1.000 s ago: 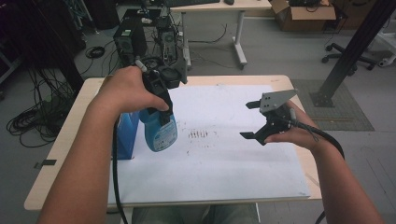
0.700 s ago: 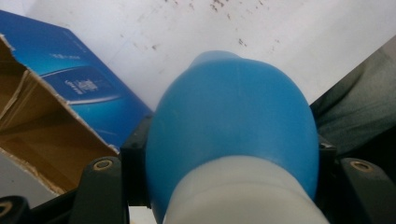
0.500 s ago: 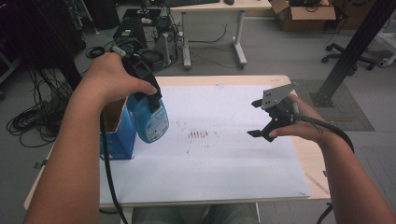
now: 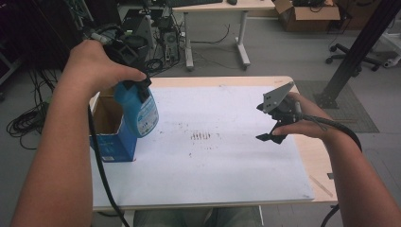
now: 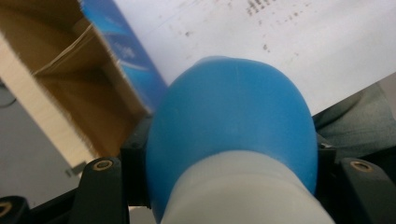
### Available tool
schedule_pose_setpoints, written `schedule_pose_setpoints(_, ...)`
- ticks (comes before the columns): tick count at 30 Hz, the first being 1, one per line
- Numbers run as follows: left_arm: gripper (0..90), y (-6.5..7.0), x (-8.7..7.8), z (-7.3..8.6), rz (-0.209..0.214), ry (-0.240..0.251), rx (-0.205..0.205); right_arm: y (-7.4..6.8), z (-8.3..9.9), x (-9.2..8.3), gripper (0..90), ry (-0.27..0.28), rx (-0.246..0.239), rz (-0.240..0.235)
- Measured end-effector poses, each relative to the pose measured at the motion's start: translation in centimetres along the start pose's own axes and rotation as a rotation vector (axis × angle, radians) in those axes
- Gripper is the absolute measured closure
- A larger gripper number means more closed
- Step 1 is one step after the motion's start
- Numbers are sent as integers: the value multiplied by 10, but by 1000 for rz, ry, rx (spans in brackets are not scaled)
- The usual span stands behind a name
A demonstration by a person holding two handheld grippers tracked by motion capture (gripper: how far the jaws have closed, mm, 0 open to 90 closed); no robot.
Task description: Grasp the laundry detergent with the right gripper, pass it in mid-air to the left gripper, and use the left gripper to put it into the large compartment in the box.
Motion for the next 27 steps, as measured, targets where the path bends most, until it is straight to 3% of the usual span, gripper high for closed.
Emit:
schedule_pose_setpoints(8,383,-13,-11,4,9,15,-72,-1,4,2,24,-36,-17,-11)
schedule_pose_setpoints(16,383,-27,-22,4,11,58,-189,-3,6,7,26,-67,-25,-20)
schedule_pose_setpoints(27,382,-52,-36,6,7,78,-302,-3,9,7,27,-80,-25,-31)
Point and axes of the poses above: each handheld gripper's, and its own axes: x roughly forward along the jaws, z roughly out of its underside, y roughly to its right, the point moved 3 cm from there along x, roughly forward along the jaws, and after that the axes turned 8 degrees about z, right-handed, at the moved point
